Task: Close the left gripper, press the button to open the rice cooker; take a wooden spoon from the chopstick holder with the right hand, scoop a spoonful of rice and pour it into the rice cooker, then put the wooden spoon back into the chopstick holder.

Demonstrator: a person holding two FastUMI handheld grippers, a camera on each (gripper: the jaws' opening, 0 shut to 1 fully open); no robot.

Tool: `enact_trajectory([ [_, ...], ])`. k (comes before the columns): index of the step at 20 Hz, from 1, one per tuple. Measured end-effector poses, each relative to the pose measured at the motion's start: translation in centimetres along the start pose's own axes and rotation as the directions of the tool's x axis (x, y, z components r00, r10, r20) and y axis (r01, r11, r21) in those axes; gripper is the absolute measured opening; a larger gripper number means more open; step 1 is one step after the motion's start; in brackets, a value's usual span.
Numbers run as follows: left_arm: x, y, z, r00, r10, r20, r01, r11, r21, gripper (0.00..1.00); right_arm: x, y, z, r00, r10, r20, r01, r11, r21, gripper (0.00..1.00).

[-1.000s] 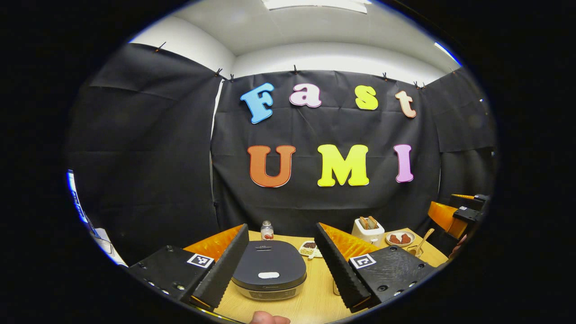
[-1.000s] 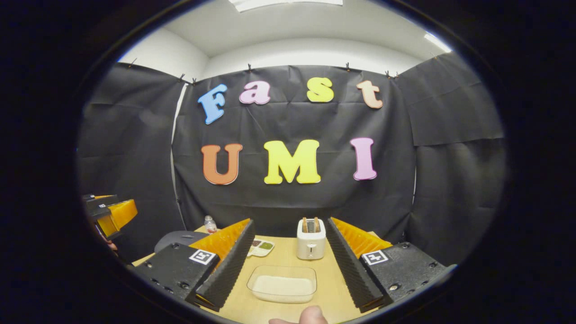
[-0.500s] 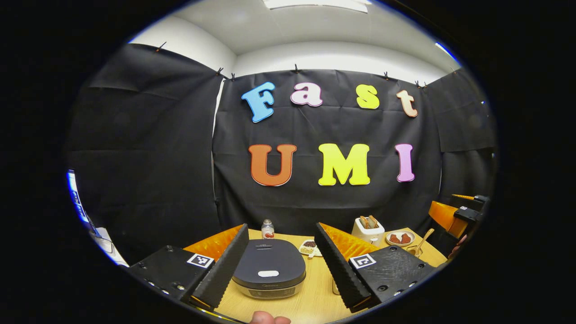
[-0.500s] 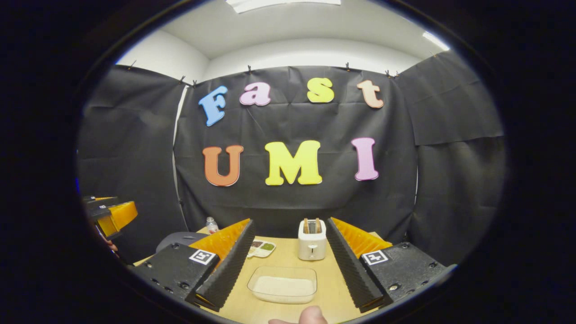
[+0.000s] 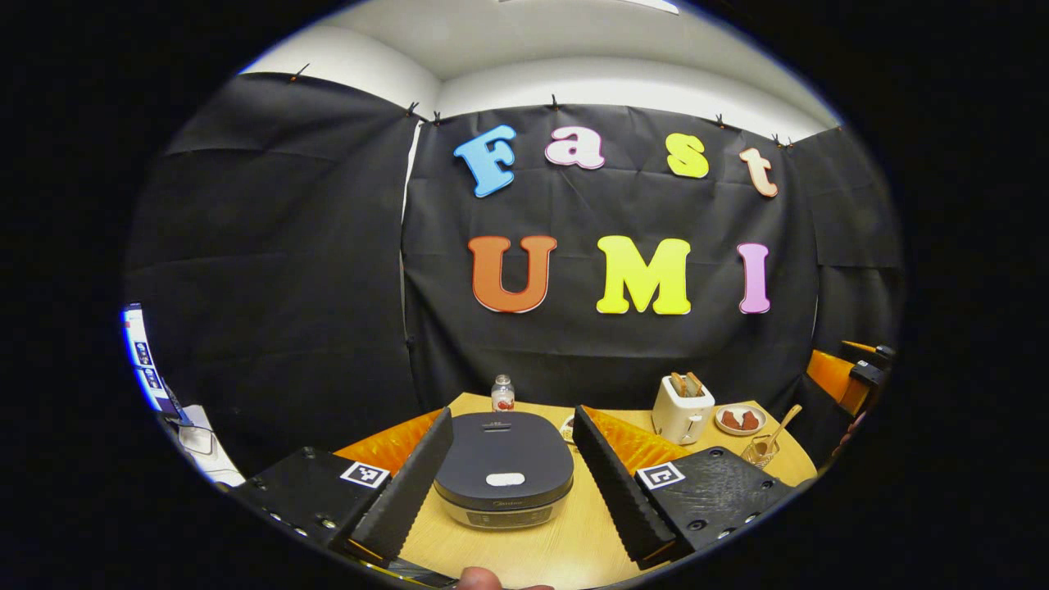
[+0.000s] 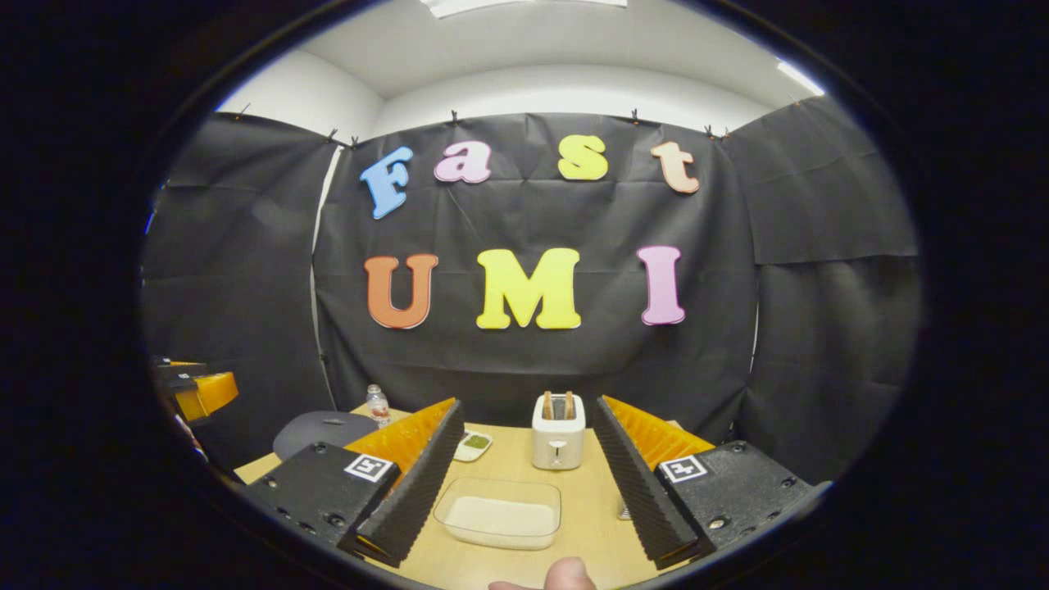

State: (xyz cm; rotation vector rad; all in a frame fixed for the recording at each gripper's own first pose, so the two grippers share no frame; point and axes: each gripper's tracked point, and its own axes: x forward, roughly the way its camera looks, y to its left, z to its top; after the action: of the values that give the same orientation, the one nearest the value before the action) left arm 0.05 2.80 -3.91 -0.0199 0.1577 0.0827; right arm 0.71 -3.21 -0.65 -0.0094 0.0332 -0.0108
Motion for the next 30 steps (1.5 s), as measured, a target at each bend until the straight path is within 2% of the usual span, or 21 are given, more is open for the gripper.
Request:
enact_trajectory([
  [3,1.5,0.4,-2.3,0.996,-0.011,-0.09,0.012,1.0,0.008,0.94,0.4,-0.8,-0.3,1.0,-0.005,0.004,0.005,1.0,0.002,1.0],
  [5,2.3,-0.2,-4.1,0.986,-0.038,-0.165,0.036,0.999,-0.016,0.72,0.8,-1.9,-0.6,1.0,-0.019,-0.003,0.019,1.0,0.006,1.0],
  [6,2.9,-0.1,-5.0,0.978,-0.039,-0.206,0.034,0.999,-0.027,0.76,0.9,-2.5,-0.8,1.0,-0.028,-0.009,0.028,1.0,0.009,1.0],
  [7,3.4,0.0,-6.0,0.968,-0.043,-0.246,0.034,0.999,-0.04,0.69,1.0,-3.2,-1.1,0.999,-0.039,-0.015,0.039,0.999,0.013,1.0],
  [8,4.0,-0.1,-7.0,0.957,-0.057,-0.285,0.042,0.997,-0.057,0.68,1.1,-4.0,-1.3,0.998,-0.053,-0.02,0.054,0.998,0.017,1.0],
  [11,5.6,0.1,-8.4,0.93,-0.07,-0.36,0.039,0.995,-0.094,0.31,1.5,-6.5,-1.8,0.995,-0.098,-0.034,0.099,0.995,0.025,1.0],
  [16,8.4,1.0,-11.6,0.878,-0.065,-0.473,0.036,0.997,-0.07,0.29,2.2,-9.4,-2.8,0.986,-0.156,-0.063,0.159,0.986,0.046,1.0],
  [17,8.8,1.6,-12.0,0.872,-0.05,-0.486,0.011,0.996,-0.083,0.15,2.4,-9.9,-3.0,0.984,-0.165,-0.067,0.168,0.985,0.048,1.0],
  [18,8.7,1.2,-12.5,0.851,-0.082,-0.518,0.023,0.993,-0.119,0.0,2.4,-10.4,-3.0,0.982,-0.173,-0.07,0.177,0.983,0.049,1.0],
  [21,9.9,0.0,-14.7,0.813,-0.143,-0.565,0.026,0.977,-0.21,0.0,2.7,-11.4,-3.4,0.978,-0.193,-0.077,0.197,0.979,0.044,1.0],
  [25,11.1,0.5,-15.4,0.805,-0.13,-0.579,0.001,0.976,-0.218,0.0,3.1,-12.5,-4.3,0.972,-0.214,-0.102,0.22,0.974,0.048,1.0],
  [27,11.5,0.1,-15.9,0.799,-0.141,-0.585,0.005,0.973,-0.229,0.0,3.3,-12.7,-4.9,0.969,-0.216,-0.117,0.224,0.973,0.055,1.0],
  [29,11.7,0.4,-15.8,0.805,-0.14,-0.577,0.011,0.975,-0.22,0.0,3.4,-12.8,-5.0,0.968,-0.219,-0.121,0.227,0.972,0.057,1.0],
  [30,11.6,0.3,-16.1,0.797,-0.14,-0.587,0.006,0.975,-0.224,0.0,3.4,-12.9,-4.9,0.968,-0.22,-0.119,0.228,0.972,0.058,1.0],
])
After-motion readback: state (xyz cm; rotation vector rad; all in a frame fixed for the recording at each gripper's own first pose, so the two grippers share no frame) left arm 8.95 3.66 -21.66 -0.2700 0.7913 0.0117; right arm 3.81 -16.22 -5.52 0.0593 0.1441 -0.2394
